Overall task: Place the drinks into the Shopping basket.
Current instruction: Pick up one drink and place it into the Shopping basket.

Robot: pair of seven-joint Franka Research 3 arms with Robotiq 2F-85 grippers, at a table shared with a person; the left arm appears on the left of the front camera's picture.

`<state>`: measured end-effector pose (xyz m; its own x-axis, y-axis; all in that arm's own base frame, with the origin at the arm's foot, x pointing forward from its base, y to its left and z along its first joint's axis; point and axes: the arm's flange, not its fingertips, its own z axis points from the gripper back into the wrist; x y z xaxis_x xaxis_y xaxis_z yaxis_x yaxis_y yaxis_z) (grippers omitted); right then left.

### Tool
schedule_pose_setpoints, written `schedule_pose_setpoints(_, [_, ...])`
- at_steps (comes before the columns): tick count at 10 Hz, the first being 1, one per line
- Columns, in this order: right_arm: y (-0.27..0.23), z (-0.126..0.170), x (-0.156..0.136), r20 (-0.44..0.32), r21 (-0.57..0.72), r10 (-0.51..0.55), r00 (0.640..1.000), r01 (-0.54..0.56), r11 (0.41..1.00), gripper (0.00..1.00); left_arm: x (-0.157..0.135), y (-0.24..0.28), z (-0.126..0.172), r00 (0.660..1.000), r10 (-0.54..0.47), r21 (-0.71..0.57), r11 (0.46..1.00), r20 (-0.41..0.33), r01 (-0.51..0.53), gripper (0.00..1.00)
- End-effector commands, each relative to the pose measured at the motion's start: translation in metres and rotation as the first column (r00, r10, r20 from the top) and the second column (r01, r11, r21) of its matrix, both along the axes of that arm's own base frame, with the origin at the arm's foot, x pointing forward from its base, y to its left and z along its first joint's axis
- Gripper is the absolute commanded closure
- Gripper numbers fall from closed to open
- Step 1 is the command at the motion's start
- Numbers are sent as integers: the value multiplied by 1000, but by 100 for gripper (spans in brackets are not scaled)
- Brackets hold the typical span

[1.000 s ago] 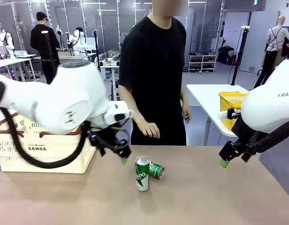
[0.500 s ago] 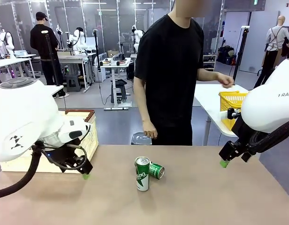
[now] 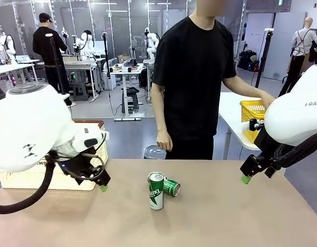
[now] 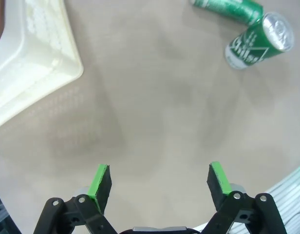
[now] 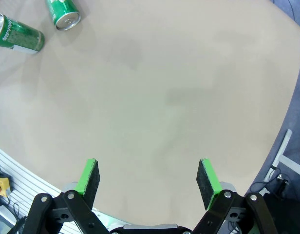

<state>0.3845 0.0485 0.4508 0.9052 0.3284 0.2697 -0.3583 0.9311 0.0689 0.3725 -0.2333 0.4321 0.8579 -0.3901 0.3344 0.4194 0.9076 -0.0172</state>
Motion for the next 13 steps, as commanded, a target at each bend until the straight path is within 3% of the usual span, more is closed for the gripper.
schedule_pose_setpoints(1, [-2,1,1,-3,4,15,1000,-15,1000,0,34,-41,0,999,-33,-45,998,5,33,0])
schedule_pose_setpoints(5, [-2,1,1,-3,4,15,1000,-15,1000,0,80,-138,0,993,-114,-62,992,-4,114,0])
schedule_pose_setpoints(7, [-2,1,1,-3,4,15,1000,-15,1000,0,86,-174,-1,987,-155,-61,986,-33,153,0])
schedule_pose_setpoints(13, [-2,1,1,-3,4,15,1000,-15,1000,0,93,-203,-8,983,-177,64,981,-56,180,0])
